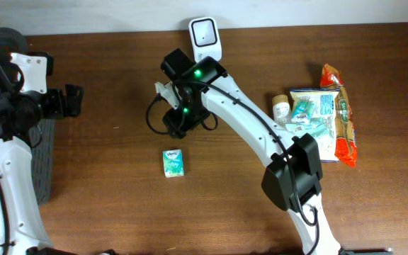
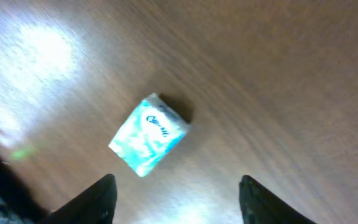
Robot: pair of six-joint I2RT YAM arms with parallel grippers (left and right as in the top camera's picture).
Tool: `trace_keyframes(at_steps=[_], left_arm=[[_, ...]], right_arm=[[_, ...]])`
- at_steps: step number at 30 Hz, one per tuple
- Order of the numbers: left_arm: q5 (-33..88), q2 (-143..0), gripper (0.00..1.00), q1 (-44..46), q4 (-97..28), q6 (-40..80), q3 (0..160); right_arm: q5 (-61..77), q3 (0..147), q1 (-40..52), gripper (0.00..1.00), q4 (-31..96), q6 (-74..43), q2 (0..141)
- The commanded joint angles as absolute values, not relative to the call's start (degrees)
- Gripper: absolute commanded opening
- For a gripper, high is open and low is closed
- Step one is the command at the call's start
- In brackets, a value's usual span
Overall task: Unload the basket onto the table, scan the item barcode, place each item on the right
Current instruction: 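Reach the right gripper left and grasp the last mint-green pack, then lift the mint-green pack and hold its barcode under the scanner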
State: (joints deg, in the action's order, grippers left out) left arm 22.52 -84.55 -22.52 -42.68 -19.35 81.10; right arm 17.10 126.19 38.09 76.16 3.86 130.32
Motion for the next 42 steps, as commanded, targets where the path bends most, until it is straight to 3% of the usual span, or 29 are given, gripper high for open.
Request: trace_keyframes(at_steps=[1, 10, 18, 22, 29, 33, 36, 38, 39, 40, 41, 42], left_arm=[[23.1, -84.3, 0.99, -22.7, -42.6, -20.0, 81.0], [23.1, -84.3, 0.99, -22.7, -42.6, -20.0, 81.0], [23.1, -84.3, 0.99, -22.7, -42.6, -20.1, 81.0], [23.1, -84.3, 0.99, -22.7, -42.6, -20.0, 81.0], [23.1, -84.3, 0.99, -22.7, -42.6, -20.0, 81.0], [23.1, -84.3, 0.99, -22.7, -42.6, -20.1, 81.0], [23.1, -84.3, 0.99, -22.7, -42.6, -20.1, 81.0], [23.1, -84.3, 0.99, -22.7, -42.6, -20.0, 81.0], [23.1, -84.3, 0.99, -22.7, -42.6, -20.0, 81.0], [23.1, -84.3, 0.99, -22.7, -42.6, -20.0, 81.0], [23.1, -84.3, 0.99, -22.7, -42.6, -20.0, 81.0], [23.1, -84.3, 1.0, -22.7, -42.6, -20.1, 81.0]], right_arm=[[21.3, 121.8, 40.5, 0.58, 74.3, -2.5, 130.7], [22.3, 107.7, 51.8, 0.58, 57.8, -14.5, 130.7], [14.5, 101.3, 43.4, 0.59, 62.7, -15.7, 130.6], [12.3, 101.3, 35.2, 0.59, 57.4, -8.1, 130.6], [20.6, 101.3, 33.7, 0.59, 41.8, -7.2, 130.6], [22.4, 101.3, 32.6, 0.59, 41.3, -6.2, 130.0], [32.1, 101.4, 31.0, 0.58, 43.6, -6.5, 126.9], [32.5, 101.4, 31.5, 0.65, 47.2, -8.6, 126.7], [32.5, 101.3, 31.8, 0.76, 48.3, -10.9, 127.0], [29.6, 100.9, 32.2, 0.96, 47.9, -17.7, 127.3], [26.9, 100.7, 32.7, 0.96, 47.9, -20.6, 127.5], [25.0, 100.7, 33.0, 0.9, 47.8, -22.3, 127.8]])
